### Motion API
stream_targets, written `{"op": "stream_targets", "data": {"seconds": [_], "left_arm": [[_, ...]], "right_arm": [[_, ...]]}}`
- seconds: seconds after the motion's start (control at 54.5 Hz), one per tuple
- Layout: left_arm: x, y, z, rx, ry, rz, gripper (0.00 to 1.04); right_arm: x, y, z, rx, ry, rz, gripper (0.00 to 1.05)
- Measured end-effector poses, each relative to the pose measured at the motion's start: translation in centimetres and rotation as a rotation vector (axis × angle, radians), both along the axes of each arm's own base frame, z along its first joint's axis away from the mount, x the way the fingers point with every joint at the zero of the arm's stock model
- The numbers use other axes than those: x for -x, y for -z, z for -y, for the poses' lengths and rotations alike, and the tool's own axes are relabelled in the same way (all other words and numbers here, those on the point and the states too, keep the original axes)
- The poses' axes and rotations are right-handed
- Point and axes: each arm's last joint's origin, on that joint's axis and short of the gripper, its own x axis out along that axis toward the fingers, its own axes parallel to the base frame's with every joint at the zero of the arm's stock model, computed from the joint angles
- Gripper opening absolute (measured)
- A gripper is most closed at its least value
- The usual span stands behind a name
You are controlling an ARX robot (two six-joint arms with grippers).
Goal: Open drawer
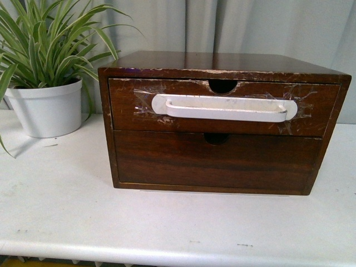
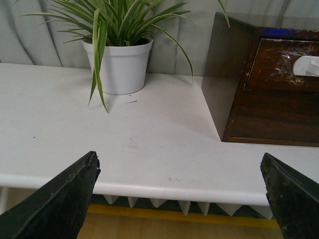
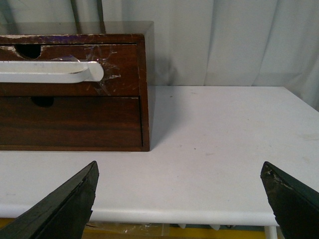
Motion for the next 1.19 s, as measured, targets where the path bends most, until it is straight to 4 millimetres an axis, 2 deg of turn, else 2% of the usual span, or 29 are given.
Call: {"op": "stream_targets", "data": {"seconds": [0.312, 0.349, 0.367, 0.44, 0.55, 0.734, 0.954, 1.101, 1.193], "left_arm": [[0.0, 0.0, 0.0, 0.003, -0.008, -0.002, 0.99], [-0.1, 0.1, 0.1, 0.032, -0.056, -0.037, 0.99], [-0.1, 0.2, 0.1, 0.066, -0.150, -0.090, 0.99], [-0.3, 0.2, 0.2, 0.130, -0.322, -0.163, 0.99], [-0.8, -0.6, 0.5, 0.158, -0.383, -0.170, 0.99], [-2.9, -3.7, 1.1, 0.051, -0.158, -0.194, 0.99], [-5.9, -4.8, 2.2, -0.226, 0.203, -0.355, 0.99], [-8.8, -7.8, 4.0, -0.440, 0.439, -0.351, 0.99], [-10.6, -9.4, 5.7, -0.541, 0.550, -0.338, 0.99]], "right_arm": [[0.0, 0.0, 0.0, 0.000, -0.001, 0.000, 0.96], [0.0, 0.1, 0.0, -0.013, -0.022, -0.032, 0.96], [0.0, 0.1, 0.0, -0.026, -0.048, -0.070, 0.96], [-0.1, 0.0, 0.0, -0.046, -0.094, -0.167, 0.96], [-0.6, -1.2, 0.2, -0.054, -0.141, -0.253, 0.96], [-2.0, -3.8, 0.4, 0.061, -0.236, -0.298, 0.96], [-4.7, -7.5, 0.1, 0.240, -0.361, -0.282, 0.96], [-6.9, -10.3, -0.4, 0.401, -0.448, -0.278, 0.96], [-8.0, -11.3, -0.7, 0.465, -0.484, -0.295, 0.96]]}}
